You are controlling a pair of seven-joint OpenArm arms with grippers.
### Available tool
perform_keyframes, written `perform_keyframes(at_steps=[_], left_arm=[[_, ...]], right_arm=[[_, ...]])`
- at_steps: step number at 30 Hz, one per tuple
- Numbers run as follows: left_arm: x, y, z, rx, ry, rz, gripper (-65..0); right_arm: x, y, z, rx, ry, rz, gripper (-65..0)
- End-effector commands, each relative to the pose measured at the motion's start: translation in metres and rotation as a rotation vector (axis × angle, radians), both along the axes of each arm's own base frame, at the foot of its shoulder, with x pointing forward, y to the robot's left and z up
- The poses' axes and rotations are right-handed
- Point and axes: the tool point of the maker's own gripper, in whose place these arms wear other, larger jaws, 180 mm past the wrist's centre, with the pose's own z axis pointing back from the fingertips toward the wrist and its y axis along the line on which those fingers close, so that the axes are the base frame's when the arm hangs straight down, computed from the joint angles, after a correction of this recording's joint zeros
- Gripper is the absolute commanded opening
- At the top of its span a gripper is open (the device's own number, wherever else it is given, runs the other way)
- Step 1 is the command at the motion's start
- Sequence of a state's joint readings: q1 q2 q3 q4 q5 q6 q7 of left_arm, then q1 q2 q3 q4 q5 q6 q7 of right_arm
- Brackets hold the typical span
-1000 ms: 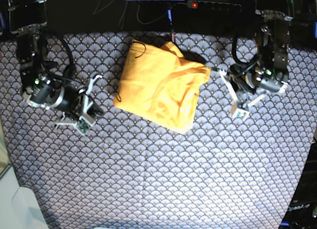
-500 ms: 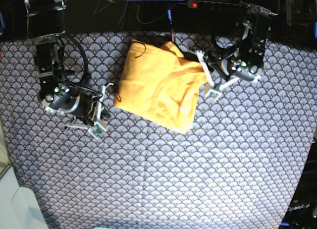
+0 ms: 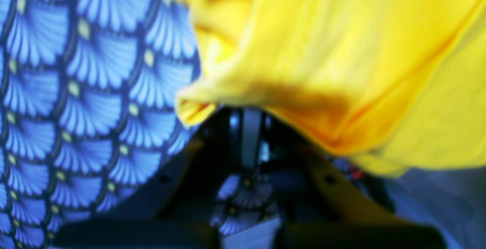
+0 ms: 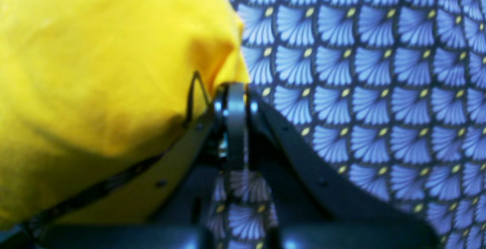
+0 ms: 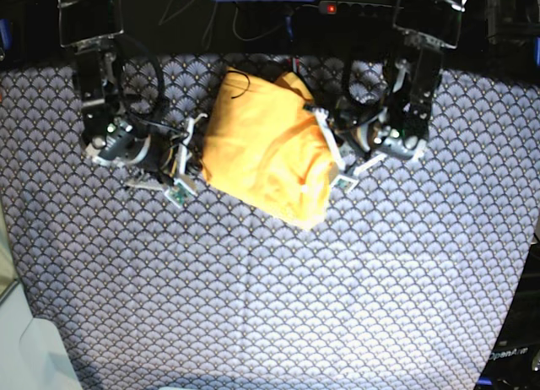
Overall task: Fold the T-shirt properly
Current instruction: 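Push the folded bundle's sides inward with both grippers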
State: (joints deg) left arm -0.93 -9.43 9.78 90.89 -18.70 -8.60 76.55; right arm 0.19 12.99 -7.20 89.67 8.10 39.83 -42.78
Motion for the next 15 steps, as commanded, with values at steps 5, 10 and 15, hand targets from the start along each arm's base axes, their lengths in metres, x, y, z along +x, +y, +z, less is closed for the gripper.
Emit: perform_keyframes(at_steps=[5,10,15], left_arm=[[0.027,-0.019,0.014,-0.05,-0.045,0.005,-65.0],[0.061,-0.027,0.02,-0.084,-0.108,0.033,-65.0],[0.096,-0.033,0.021,-0.13,-0.17,0.138,-65.0]], right_arm=[[-0.015,0.011,0.023,0.031,-0.067,0.032,-65.0],[-0.038,0.021,0.037,0.045,-0.098,0.059,-65.0],[-0.058,0.025,0.034,0.051,-0.074,0.067,-65.0]])
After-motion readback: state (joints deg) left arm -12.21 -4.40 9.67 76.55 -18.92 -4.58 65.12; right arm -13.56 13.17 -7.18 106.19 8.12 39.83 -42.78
